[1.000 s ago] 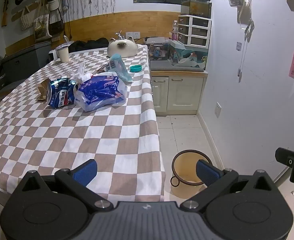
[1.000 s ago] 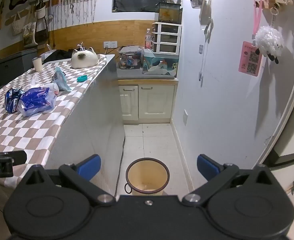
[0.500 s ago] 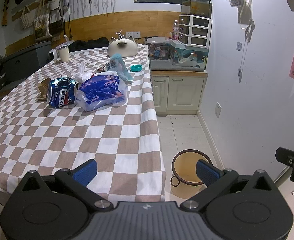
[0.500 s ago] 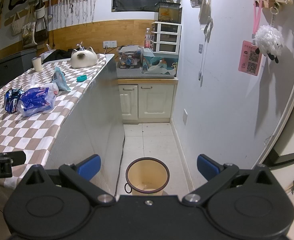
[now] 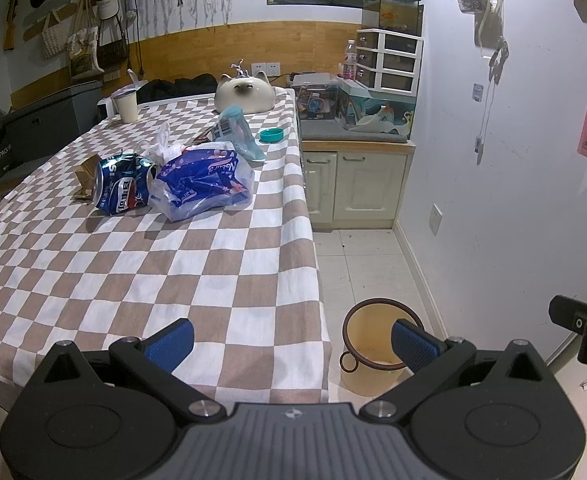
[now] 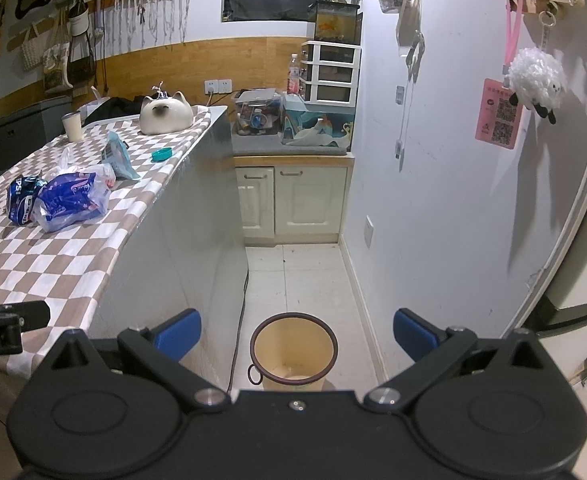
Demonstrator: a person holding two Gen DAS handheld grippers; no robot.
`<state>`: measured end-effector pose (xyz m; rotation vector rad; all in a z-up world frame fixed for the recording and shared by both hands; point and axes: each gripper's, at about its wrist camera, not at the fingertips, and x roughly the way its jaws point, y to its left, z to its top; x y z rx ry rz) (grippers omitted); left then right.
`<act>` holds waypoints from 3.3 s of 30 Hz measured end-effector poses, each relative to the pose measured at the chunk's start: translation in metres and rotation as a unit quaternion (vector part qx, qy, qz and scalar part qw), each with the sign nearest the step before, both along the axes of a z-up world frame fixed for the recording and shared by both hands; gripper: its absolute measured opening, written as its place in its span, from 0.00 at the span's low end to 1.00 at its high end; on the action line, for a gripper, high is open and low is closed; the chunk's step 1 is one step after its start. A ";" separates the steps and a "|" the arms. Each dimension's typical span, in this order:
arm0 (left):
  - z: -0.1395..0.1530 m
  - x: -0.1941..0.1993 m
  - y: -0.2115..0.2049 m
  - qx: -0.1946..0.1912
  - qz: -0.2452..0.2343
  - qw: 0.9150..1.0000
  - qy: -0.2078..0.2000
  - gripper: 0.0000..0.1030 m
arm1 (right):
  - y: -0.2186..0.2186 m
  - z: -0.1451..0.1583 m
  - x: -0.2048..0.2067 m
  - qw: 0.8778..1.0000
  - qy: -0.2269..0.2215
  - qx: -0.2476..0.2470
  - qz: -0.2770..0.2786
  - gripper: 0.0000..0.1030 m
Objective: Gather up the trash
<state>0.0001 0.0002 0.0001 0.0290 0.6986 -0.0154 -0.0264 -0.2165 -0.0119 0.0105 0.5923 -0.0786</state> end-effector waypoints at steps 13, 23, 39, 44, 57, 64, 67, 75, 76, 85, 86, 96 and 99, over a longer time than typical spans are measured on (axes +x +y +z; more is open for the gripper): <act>-0.006 -0.002 0.004 0.001 0.000 1.000 0.000 1.00 | -0.001 -0.002 0.001 1.000 0.001 0.001 -0.001 1.00; -0.005 -0.001 0.003 0.001 0.000 1.000 0.000 1.00 | -0.001 -0.002 0.001 1.000 0.002 0.001 -0.001 1.00; -0.005 -0.001 0.003 0.002 0.000 1.000 -0.001 1.00 | -0.001 -0.002 0.001 1.000 0.002 0.001 -0.001 1.00; -0.005 -0.002 0.003 0.002 0.000 1.000 -0.001 1.00 | -0.002 -0.002 0.001 1.000 0.003 0.002 -0.001 1.00; -0.005 0.000 0.003 -0.001 -0.001 1.000 0.002 1.00 | -0.007 -0.005 0.002 1.000 0.006 0.005 -0.004 1.00; -0.014 0.005 0.003 -0.001 0.002 1.000 0.007 1.00 | -0.005 -0.013 0.011 1.000 0.016 0.014 -0.007 1.00; -0.019 0.011 0.015 -0.003 0.014 1.000 0.009 1.00 | -0.003 -0.020 0.020 0.999 0.024 0.023 -0.007 1.00; -0.029 0.031 0.061 -0.004 0.069 0.998 0.011 1.00 | 0.011 -0.034 0.049 0.999 0.031 0.044 0.001 1.00; -0.030 0.034 0.068 -0.004 0.077 0.997 0.011 1.00 | 0.015 -0.035 0.054 0.998 0.031 0.045 0.006 1.00; -0.035 0.062 0.129 -0.002 0.143 0.990 0.006 1.00 | 0.051 -0.035 0.096 0.997 0.009 0.057 0.057 1.00; -0.035 0.066 0.136 0.000 0.150 0.989 0.006 1.00 | 0.056 -0.034 0.102 0.996 0.006 0.058 0.064 1.00; -0.019 0.104 0.202 0.008 0.179 0.983 -0.026 1.00 | 0.107 -0.023 0.156 0.986 -0.033 0.078 0.141 1.00; -0.009 0.121 0.224 0.003 0.183 0.982 -0.042 1.00 | 0.122 -0.019 0.172 0.983 -0.047 0.077 0.162 1.00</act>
